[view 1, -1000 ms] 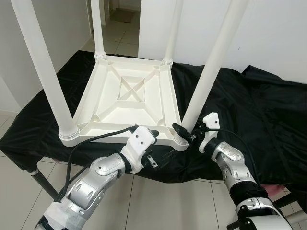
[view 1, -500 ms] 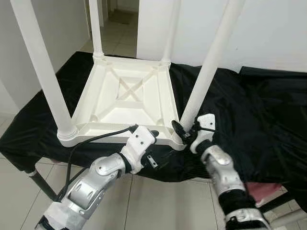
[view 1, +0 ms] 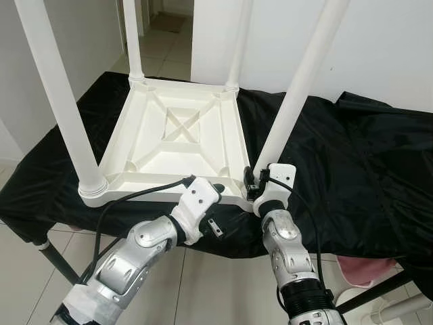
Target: Building children table
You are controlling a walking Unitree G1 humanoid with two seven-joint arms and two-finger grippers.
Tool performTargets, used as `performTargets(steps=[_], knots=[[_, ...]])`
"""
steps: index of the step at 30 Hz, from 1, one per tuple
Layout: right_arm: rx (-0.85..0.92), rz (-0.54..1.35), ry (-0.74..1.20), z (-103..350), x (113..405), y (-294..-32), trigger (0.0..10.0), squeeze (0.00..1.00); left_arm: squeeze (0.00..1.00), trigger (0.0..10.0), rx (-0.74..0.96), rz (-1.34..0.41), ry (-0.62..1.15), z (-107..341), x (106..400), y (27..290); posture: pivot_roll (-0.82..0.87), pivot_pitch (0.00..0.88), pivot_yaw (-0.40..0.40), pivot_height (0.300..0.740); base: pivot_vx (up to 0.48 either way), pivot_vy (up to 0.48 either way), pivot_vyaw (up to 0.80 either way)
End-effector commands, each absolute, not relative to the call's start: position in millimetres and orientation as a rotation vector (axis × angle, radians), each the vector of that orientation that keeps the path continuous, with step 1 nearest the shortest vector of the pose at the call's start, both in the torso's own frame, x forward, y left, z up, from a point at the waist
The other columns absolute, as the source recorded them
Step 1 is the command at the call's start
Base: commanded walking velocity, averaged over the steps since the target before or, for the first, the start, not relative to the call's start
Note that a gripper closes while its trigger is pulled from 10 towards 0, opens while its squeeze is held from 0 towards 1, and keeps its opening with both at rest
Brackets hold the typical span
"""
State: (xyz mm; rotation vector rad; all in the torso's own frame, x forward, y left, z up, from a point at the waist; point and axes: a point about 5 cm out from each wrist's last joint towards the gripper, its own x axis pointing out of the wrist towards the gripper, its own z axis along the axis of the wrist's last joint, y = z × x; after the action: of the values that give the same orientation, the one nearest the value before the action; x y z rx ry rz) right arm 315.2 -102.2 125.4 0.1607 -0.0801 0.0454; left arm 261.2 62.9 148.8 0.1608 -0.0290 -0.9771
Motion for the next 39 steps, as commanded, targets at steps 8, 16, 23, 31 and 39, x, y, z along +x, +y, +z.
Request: performTargets(steps=[8, 16, 23, 31, 39], knots=[[0.164, 0.08, -0.113, 130, 309, -110, 10.0, 1.0, 0.0, 10.0, 0.155, -1.065, -0.013, 146, 256, 62, 0.07, 0.0, -0.086, 0.74, 0.0, 0.0, 0.0], [0.163, 0.179, -0.146, 132, 303, -121, 10.0, 0.97, 0.0, 10.0, 0.148, -1.036, -0.023, 146, 256, 67, 0.07, 0.0, -0.092, 0.74, 0.0, 0.0, 0.0], [0.142, 0.272, -0.138, 120, 293, -135, 10.0, 0.0, 0.0, 10.0, 0.129, -0.995, -0.036, 150, 257, 74, 0.07, 0.0, -0.088, 0.74, 0.0, 0.0, 0.0], [0.077, 0.424, -0.151, 125, 299, -151, 10.0, 0.0, 0.0, 10.0, 0.147, -0.941, -0.045, 154, 264, 86, 0.08, 0.043, -0.083, 0.74, 0.0, 0.0, 0.0], [0.02, 0.55, -0.144, 132, 310, -158, 10.0, 0.0, 0.0, 10.0, 0.154, -0.931, -0.041, 155, 263, 94, 0.07, 0.064, -0.082, 0.74, 0.0, 0.0, 0.0]])
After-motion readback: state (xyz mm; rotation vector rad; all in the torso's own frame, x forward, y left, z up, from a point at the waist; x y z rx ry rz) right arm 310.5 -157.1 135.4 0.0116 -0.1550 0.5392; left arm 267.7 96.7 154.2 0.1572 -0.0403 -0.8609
